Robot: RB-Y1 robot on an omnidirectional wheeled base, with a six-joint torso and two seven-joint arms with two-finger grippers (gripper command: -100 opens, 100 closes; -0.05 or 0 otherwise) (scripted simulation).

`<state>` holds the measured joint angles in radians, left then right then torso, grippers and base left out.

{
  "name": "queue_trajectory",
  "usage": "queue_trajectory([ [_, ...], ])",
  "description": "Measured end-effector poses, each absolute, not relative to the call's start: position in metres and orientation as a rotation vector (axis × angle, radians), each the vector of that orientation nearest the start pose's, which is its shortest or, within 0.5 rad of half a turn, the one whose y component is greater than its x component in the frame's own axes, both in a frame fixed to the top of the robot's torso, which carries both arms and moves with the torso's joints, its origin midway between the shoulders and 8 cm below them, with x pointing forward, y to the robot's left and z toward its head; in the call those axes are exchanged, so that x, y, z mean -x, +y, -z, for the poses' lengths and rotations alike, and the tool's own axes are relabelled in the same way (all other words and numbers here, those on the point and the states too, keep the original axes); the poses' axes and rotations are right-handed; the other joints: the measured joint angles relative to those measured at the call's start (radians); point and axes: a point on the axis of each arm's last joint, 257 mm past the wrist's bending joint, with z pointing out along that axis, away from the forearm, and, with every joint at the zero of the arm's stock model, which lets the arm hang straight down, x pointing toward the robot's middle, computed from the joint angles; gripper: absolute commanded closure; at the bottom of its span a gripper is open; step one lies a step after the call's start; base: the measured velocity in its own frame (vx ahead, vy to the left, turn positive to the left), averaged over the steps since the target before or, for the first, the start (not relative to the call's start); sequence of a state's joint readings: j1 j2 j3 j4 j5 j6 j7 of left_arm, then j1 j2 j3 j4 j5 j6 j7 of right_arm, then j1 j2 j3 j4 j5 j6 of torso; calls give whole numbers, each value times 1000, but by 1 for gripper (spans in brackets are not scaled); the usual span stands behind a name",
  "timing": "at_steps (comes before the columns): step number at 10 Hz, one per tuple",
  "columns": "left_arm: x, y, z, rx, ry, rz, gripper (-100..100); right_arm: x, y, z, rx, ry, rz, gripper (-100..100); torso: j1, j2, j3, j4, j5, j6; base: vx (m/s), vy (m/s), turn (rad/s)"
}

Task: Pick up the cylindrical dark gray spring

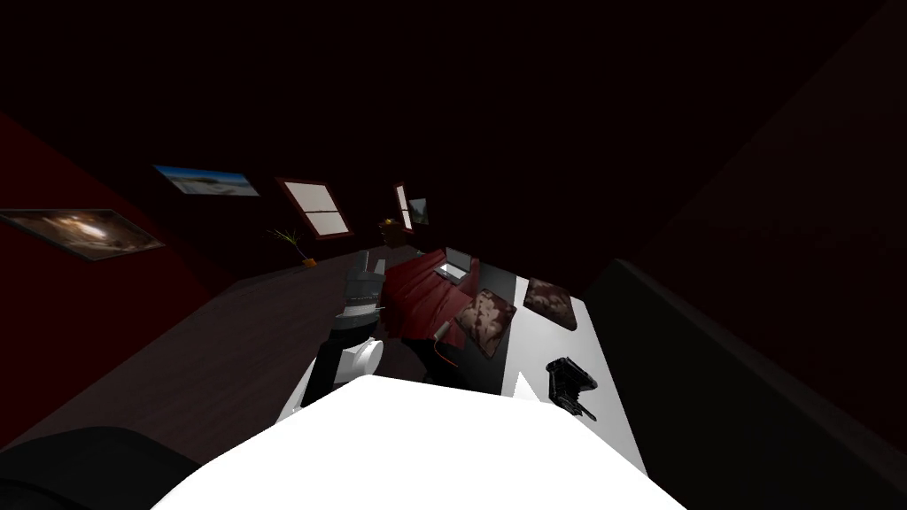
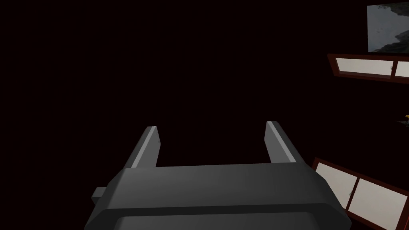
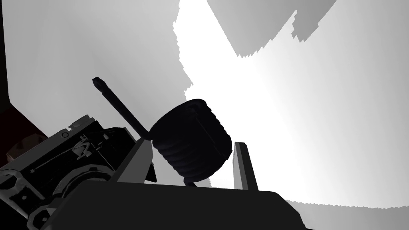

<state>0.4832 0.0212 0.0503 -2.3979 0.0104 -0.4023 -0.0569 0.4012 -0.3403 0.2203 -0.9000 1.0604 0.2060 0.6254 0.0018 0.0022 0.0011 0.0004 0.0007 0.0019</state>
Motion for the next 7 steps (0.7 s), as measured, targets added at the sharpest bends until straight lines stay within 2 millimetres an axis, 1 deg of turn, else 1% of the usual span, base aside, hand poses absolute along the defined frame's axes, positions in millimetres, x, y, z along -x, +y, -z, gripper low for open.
queue_trajectory([
  [2, -333, 288, -65, 592, 609, 1221, 0, -115, -429, 630, 438, 2689, 568, 100, 0, 0, 0, 0, 0, 0, 0, 0, 0],
  [3, -333, 288, -65, 592, 609, 1221, 0, -115, -429, 630, 438, 2689, 568, 0, 0, 0, 0, 0, 0, 0, 0, 0, 0],
  [4, -333, 288, -65, 592, 609, 1221, 0, -115, -429, 630, 438, 2689, 568, 100, 0, 0, 0, 0, 0, 0, 53, 46, -65],
  [7, -333, 288, -65, 592, 609, 1221, 0, -102, -438, 622, 450, 2685, 567, 100, 4, -3, -2, -1, 1, 0, 53, 56, -54],
])
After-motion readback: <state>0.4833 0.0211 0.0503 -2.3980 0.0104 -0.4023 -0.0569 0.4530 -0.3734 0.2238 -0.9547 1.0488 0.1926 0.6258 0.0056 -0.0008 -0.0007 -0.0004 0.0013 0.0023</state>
